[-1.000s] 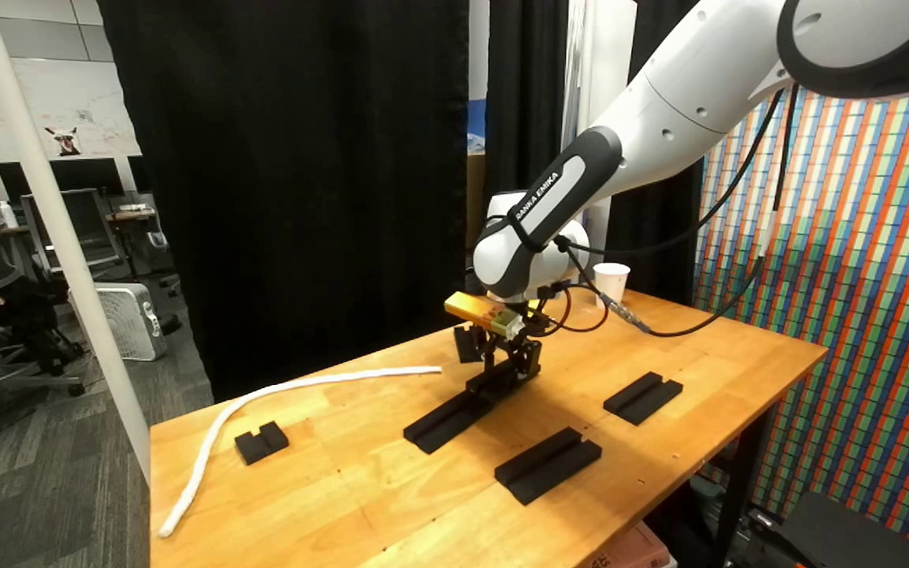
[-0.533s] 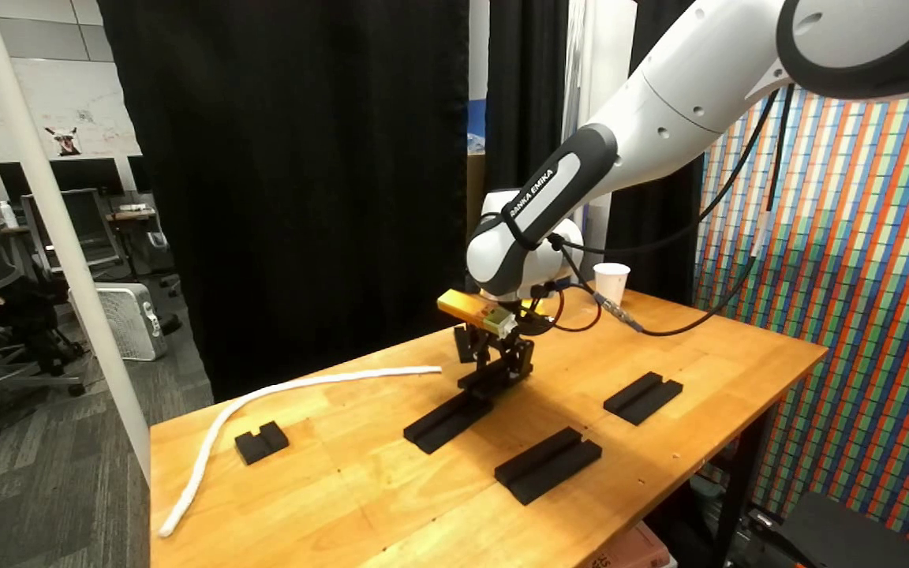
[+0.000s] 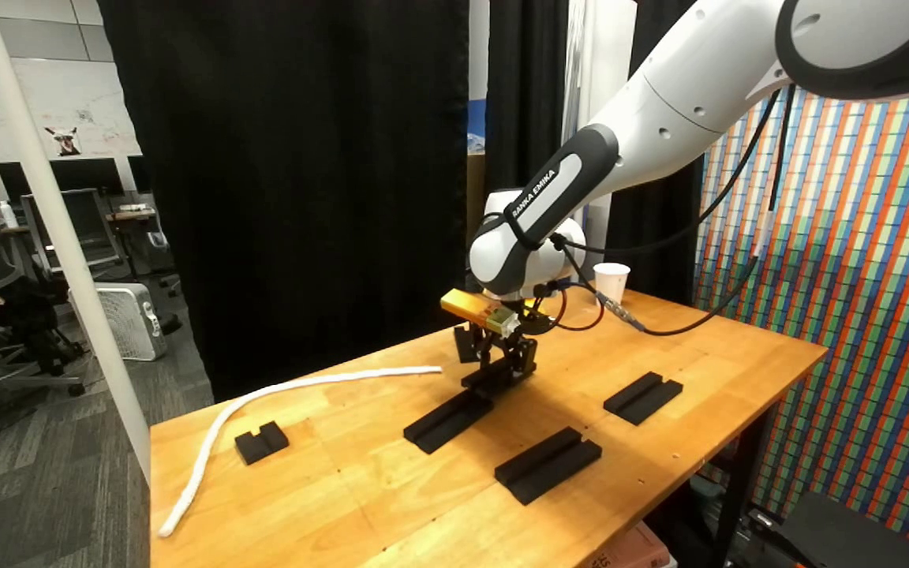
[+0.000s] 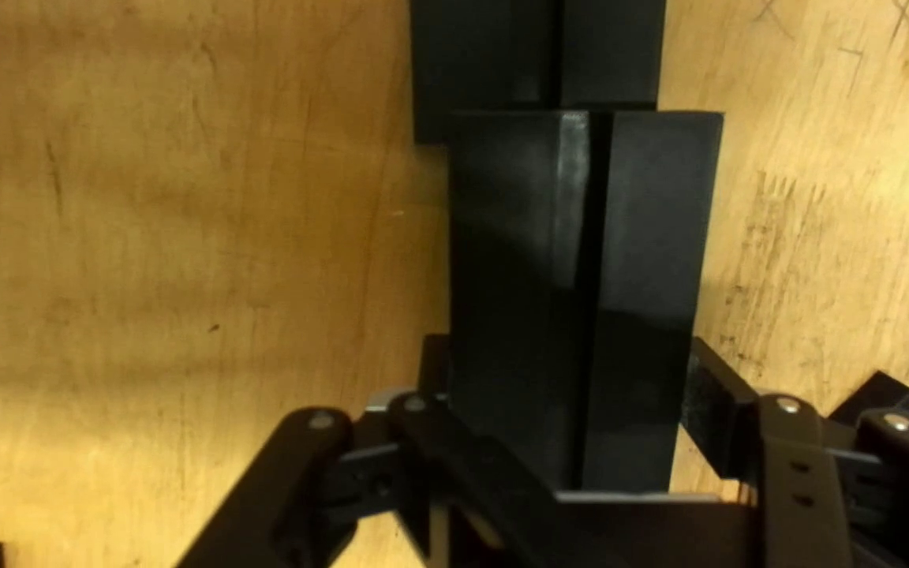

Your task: Connect four black pieces together

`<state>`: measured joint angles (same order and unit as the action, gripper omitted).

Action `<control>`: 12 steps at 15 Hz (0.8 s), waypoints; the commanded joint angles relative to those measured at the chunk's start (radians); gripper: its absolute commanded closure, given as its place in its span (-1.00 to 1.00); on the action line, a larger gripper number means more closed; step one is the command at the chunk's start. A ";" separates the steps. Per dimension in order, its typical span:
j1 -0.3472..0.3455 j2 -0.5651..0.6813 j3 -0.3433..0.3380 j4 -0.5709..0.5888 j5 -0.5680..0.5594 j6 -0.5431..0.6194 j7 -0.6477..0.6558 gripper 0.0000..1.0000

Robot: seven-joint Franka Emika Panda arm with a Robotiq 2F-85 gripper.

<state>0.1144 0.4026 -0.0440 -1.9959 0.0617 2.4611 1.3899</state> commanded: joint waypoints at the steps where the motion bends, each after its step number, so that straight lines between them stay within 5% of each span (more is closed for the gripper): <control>1: 0.011 -0.012 -0.025 -0.012 -0.026 0.001 0.014 0.09; 12: 0.025 0.010 -0.035 -0.009 -0.070 -0.009 0.011 0.09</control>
<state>0.1220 0.4088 -0.0728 -2.0225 0.0127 2.4601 1.3903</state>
